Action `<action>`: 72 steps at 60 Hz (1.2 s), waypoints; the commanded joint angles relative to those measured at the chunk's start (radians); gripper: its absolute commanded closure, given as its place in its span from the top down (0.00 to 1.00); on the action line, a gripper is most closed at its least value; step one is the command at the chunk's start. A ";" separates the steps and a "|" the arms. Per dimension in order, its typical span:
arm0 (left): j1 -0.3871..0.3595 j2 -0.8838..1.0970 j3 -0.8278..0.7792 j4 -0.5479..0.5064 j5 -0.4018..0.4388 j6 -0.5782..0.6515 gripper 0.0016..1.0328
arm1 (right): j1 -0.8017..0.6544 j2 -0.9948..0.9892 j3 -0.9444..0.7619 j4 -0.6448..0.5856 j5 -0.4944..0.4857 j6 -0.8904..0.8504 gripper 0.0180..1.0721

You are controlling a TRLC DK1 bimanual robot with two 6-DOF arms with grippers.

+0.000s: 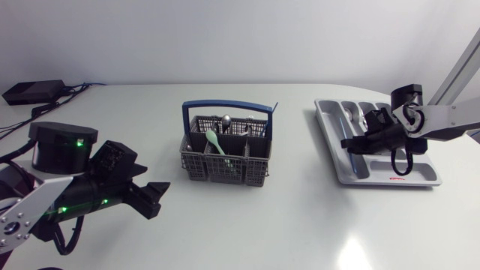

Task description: Unload the cutlery basket into the drawer organizer.

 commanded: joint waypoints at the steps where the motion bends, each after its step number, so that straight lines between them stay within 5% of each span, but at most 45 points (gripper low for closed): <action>1: 0.013 0.031 0.035 0.016 0.012 -0.028 0.83 | 0.018 0.038 0.028 0.011 0.017 0.029 0.14; 4: 0.021 0.049 0.043 0.026 0.021 -0.031 0.83 | 0.021 0.047 0.036 0.014 0.026 0.032 0.19; 12: 0.064 0.111 0.075 0.047 0.054 -0.040 0.83 | 0.027 0.038 0.049 0.007 0.032 0.048 0.56; 18: 0.106 0.140 0.103 0.050 0.100 -0.049 0.83 | 0.050 -0.016 0.031 -0.007 0.032 0.046 0.69; 41: 0.148 0.220 0.160 0.029 0.239 -0.051 0.83 | 0.248 -0.194 0.049 -0.058 -0.195 0.167 0.69; 72: 0.161 0.226 0.177 0.001 0.299 -0.037 0.83 | 0.420 -0.002 0.235 0.042 -0.212 0.275 0.68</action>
